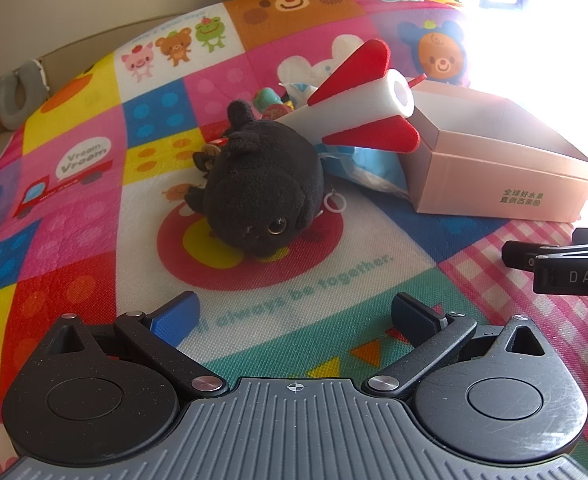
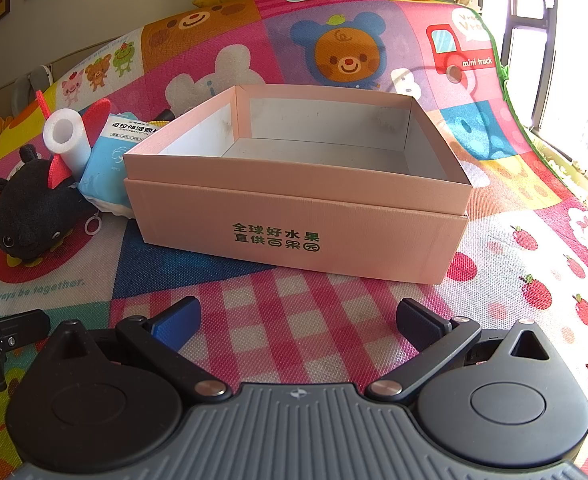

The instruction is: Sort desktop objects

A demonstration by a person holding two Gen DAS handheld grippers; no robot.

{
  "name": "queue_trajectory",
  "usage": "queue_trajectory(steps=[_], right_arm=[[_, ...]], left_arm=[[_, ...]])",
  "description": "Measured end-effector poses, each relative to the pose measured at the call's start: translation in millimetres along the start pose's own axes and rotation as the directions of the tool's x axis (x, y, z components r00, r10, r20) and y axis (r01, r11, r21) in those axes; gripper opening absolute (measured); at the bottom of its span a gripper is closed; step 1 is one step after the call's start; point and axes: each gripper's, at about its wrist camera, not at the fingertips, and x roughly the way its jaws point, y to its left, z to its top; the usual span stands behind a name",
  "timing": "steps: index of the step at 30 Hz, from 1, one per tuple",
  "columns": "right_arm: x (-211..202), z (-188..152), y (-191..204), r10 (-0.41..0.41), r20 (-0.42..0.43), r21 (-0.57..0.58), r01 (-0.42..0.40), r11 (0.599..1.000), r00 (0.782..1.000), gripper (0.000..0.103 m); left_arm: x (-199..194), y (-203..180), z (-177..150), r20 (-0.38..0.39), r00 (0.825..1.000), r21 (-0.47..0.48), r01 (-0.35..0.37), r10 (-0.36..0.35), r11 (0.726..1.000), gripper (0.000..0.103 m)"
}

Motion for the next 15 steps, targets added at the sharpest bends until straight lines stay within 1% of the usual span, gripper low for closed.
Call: queue_trajectory(steps=[15], right_arm=[[-1.2,0.2,-3.0,0.005,-0.005,0.001,-0.005,1.000,1.000,0.103]], left_arm=[[-0.1,0.7,-0.1,0.000,1.000,0.001,0.001,-0.001,1.000,0.103]])
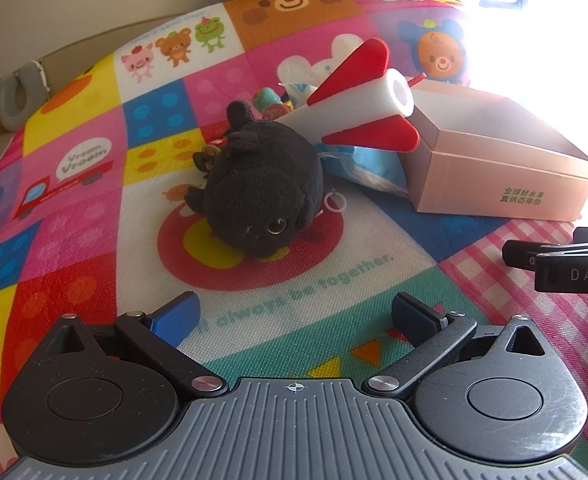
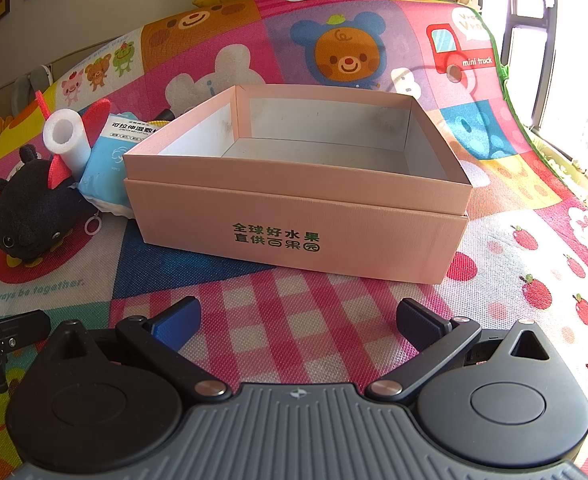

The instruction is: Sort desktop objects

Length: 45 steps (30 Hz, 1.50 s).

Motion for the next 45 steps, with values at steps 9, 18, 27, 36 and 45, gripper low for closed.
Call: queue_trajectory(steps=[9,18,27,36,45], right_arm=[[-17.9,-5.9,3.8,-0.011,-0.076,0.017,0.012,1.000,0.997,0.103],[-21.5,-10.6,6.7,-0.027,-0.086,0.026,0.029,0.999,0.996,0.103],[-22.0,-11.6,6.6,-0.029,-0.079,0.021,0.031,0.999,0.996,0.103],[-23.0,-12.0,6.1,-0.023,-0.074,0.024,0.025,0.999,0.997,0.103],[-46.1,2.2,24.1,0.038,0.046,-0.111,-0.032,0.993,0.998,0.084]], left_arm=[[0.0,-0.1,-0.1,0.000,1.000,0.001,0.000,0.000,1.000,0.103],[0.1,-0.1,0.0,0.000,1.000,0.000,0.000,0.000,1.000,0.103],[0.0,-0.1,0.0,0.000,1.000,0.001,0.001,-0.001,1.000,0.103],[-2.7,7.4,2.5,0.019,1.000,-0.025,0.011,-0.011,1.000,0.103],[-9.2,33.6,9.8,0.022,0.994,0.117,-0.109,0.107,0.987,0.103]])
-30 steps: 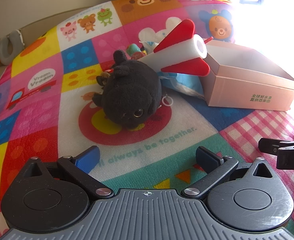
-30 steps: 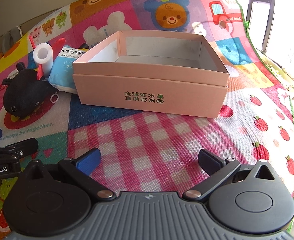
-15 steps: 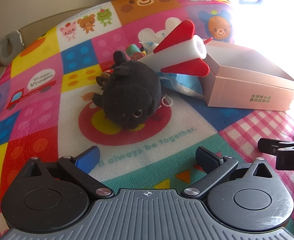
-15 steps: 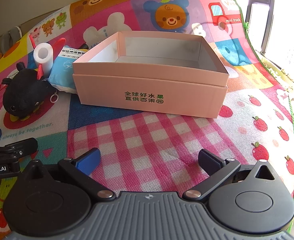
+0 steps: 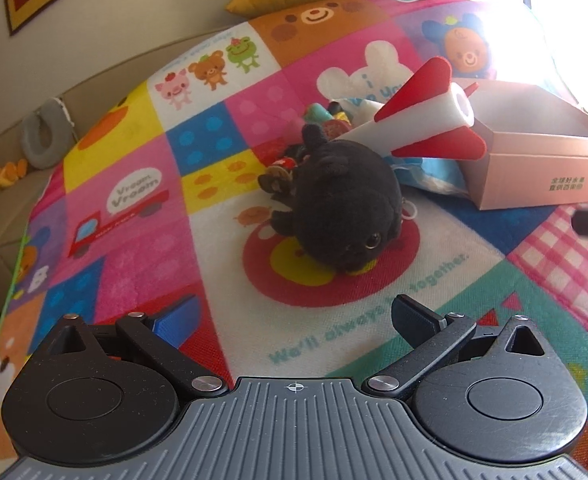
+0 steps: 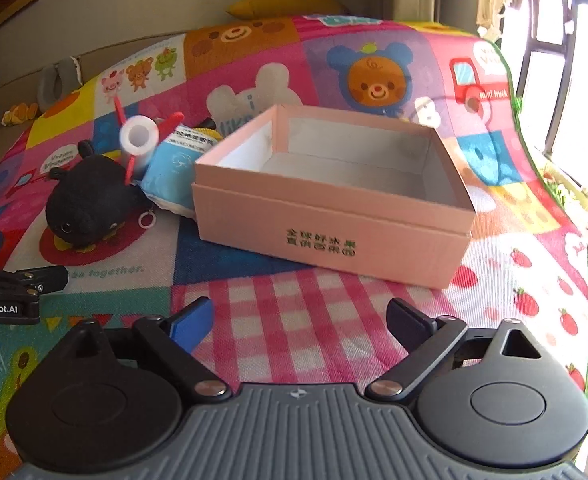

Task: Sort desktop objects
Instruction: 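Grasp the white-and-red foam rocket with the right gripper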

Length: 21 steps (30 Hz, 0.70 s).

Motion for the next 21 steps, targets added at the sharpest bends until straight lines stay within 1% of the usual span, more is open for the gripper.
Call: queue_trajectory(steps=[1,3,5,8,10,12,14,16,19,21], right_arm=[[-5.8,12.4,8.9,0.026,0.035,-0.044,-0.024,0.999,0.999,0.077],[-12.1,36.3,25.3,0.093,0.077,-0.104,-0.084,0.991,0.993,0.069],[-11.2,63.5,47.4,0.145,0.107,-0.184,-0.123,0.975,0.984,0.067],[3.3,95.2,80.1,0.176,0.135,-0.275,-0.133,0.952,0.975,0.064],[20.3,109.9,97.0,0.184,0.115,-0.305,-0.142,0.942,0.976,0.060],[36.8,118.6,106.3,0.194,0.074,-0.310,-0.163,0.937,0.978,0.052],[50.4,121.4,108.5,0.205,0.011,-0.289,-0.193,0.938,0.979,0.035],[55.6,117.8,105.4,0.224,-0.044,-0.257,-0.228,0.939,0.974,0.028],[47.7,105.6,98.4,0.235,-0.075,-0.231,-0.246,0.941,0.969,0.026],[35.2,94.2,91.2,0.240,-0.082,-0.223,-0.253,0.941,0.967,0.025]], left_arm=[[0.3,3.8,-0.4,-0.006,1.000,-0.001,0.020,-0.020,1.000,0.103],[1.8,11.0,-1.0,-0.020,0.998,-0.016,0.059,-0.059,0.998,0.103],[2.5,14.7,-2.2,-0.026,0.997,-0.034,0.071,-0.072,0.997,0.103],[-0.1,19.5,-2.6,-0.016,0.997,-0.050,0.078,-0.079,0.996,0.103],[-4.8,21.0,-3.1,0.012,0.998,-0.038,0.057,-0.056,0.998,0.103],[-11.7,20.2,-4.3,0.060,0.998,0.009,-0.003,0.003,1.000,0.103],[-15.6,18.6,-4.4,0.091,0.995,0.056,-0.046,0.040,0.997,0.103],[-16.7,18.9,-2.2,0.093,0.995,0.078,-0.043,0.036,0.996,0.103],[-17.5,15.4,-0.3,0.098,0.995,0.102,-0.034,0.024,0.994,0.103],[-19.8,12.3,-0.3,0.106,0.994,0.116,-0.026,0.013,0.993,0.103]])
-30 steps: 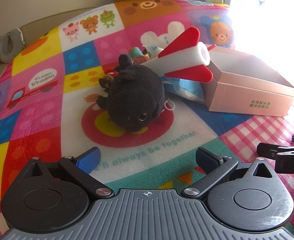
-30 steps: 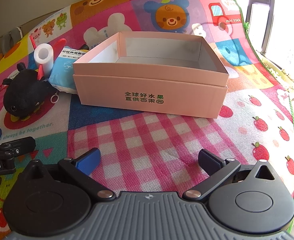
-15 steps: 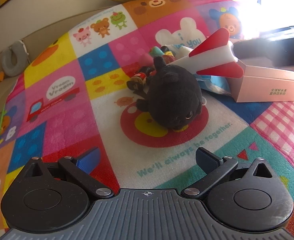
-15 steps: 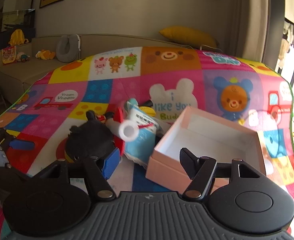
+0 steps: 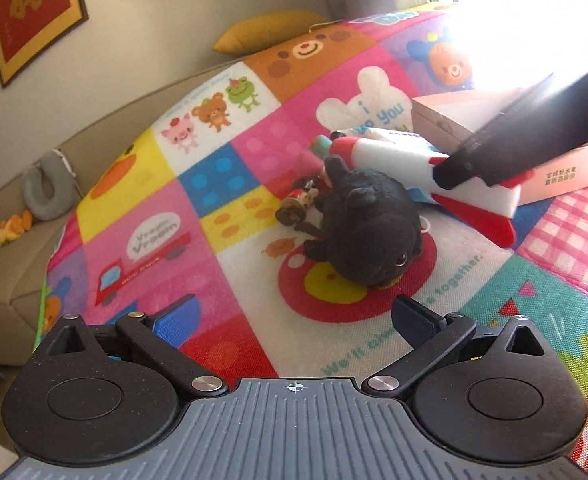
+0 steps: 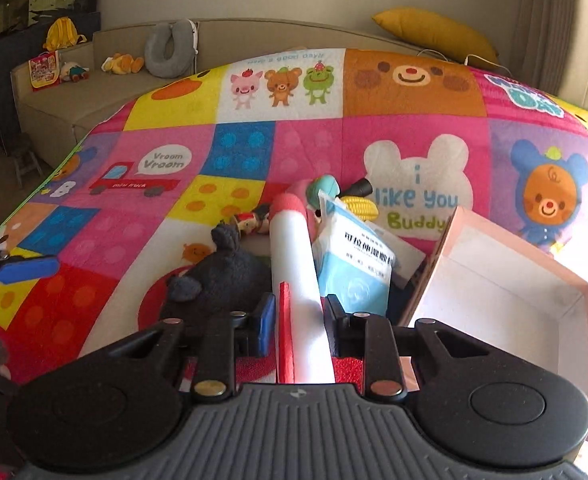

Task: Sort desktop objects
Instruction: 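Grasp the white-and-red foam rocket with the right gripper, then grasp the black plush toy with the left gripper while the right gripper holds the rocket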

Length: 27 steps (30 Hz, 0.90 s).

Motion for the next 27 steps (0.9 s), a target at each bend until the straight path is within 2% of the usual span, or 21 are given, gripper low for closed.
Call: queue_trajectory(steps=[4,7,13,15,17,19,23,27], right_arm=[[-36.5,-34.9,-7.5,0.020,-0.018,0.024,-0.020,1.000,1.000,0.025],[-63.1,-66.1,-17.3,0.030,-0.046,0.060,-0.027,0.998,0.998,0.025],[-95.0,-123.7,-37.4,-0.078,-0.075,0.114,0.086,0.990,0.994,0.025],[-103.3,-137.3,-46.1,-0.094,-0.053,0.159,0.101,0.982,0.994,0.033],[-109.5,-145.6,-50.9,-0.125,-0.029,0.183,0.129,0.975,0.992,0.059],[-113.9,-150.7,-56.9,-0.153,0.021,0.215,0.145,0.966,0.988,0.074],[-117.8,-155.5,-66.4,-0.179,0.111,0.284,0.141,0.948,0.978,0.083],[-116.1,-157.8,-71.6,-0.159,0.170,0.341,0.093,0.935,0.972,0.086]], left_arm=[[-3.6,-10.0,3.3,0.018,1.000,0.028,0.011,-0.011,1.000,0.103],[-2.1,-20.2,7.5,0.013,0.999,0.043,0.045,-0.046,0.998,0.103],[13.2,-41.6,19.4,-0.020,0.994,0.041,0.108,-0.107,0.993,0.103],[23.7,-43.3,25.3,-0.037,0.995,0.019,0.099,-0.098,0.995,0.103],[33.2,-41.4,30.3,-0.039,0.996,-0.013,0.077,-0.078,0.997,0.103],[38.4,-36.8,33.7,-0.019,0.999,-0.045,0.048,-0.049,0.998,0.103],[41.5,-31.1,39.4,0.033,0.999,-0.059,0.017,-0.015,0.998,0.103],[49.0,-31.7,44.7,0.029,0.998,-0.042,0.052,-0.050,0.998,0.103]])
